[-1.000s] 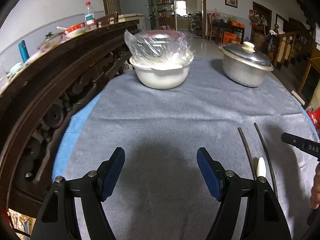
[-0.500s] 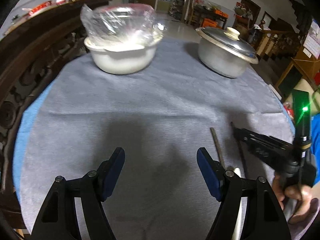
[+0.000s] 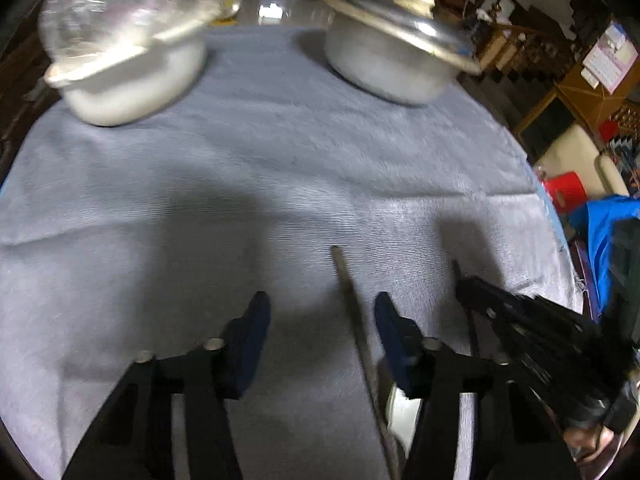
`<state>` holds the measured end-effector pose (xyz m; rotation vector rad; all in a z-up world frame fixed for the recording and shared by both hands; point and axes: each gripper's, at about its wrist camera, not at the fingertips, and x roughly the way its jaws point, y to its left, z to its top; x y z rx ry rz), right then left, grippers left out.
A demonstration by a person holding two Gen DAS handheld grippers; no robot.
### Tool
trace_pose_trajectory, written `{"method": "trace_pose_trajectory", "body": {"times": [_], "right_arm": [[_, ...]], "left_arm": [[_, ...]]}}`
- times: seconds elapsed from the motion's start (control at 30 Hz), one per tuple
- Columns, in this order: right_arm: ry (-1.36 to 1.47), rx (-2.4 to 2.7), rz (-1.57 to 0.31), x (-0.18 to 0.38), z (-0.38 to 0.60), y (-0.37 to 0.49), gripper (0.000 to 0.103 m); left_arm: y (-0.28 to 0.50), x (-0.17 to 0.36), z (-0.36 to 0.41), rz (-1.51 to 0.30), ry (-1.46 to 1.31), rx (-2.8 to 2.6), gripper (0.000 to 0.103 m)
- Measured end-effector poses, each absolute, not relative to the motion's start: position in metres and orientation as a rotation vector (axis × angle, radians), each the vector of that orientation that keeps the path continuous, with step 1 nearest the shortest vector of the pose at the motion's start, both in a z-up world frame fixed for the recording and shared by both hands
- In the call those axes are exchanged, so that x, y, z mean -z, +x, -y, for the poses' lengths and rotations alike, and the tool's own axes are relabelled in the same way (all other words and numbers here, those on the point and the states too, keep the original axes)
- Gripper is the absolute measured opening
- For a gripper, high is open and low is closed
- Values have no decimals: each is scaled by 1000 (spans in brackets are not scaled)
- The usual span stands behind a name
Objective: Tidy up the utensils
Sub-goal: 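Close the right gripper on a chopstick while the left gripper closes on another chopstick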
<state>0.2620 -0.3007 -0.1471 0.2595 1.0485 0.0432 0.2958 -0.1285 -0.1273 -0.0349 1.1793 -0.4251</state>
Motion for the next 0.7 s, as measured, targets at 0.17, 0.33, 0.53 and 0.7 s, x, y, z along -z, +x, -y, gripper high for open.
{"method": "trace_pose_trajectory", "body": {"times": [0.17, 0.33, 0.53, 0.7], "right_arm": [[280, -33, -1067, 147, 315, 248, 6], [261, -11, -1120, 143, 318, 251, 7], [203, 25, -1183, 141, 311, 263, 14], [23, 49, -1161, 140, 290, 263, 11]], "left_arm": [[303, 128, 151, -1175, 13, 415, 40], [302, 129, 159, -1166, 65, 437, 9], [292, 128, 139, -1192, 59, 456, 5], [282, 128, 119, -1209, 44, 452, 5]]}}
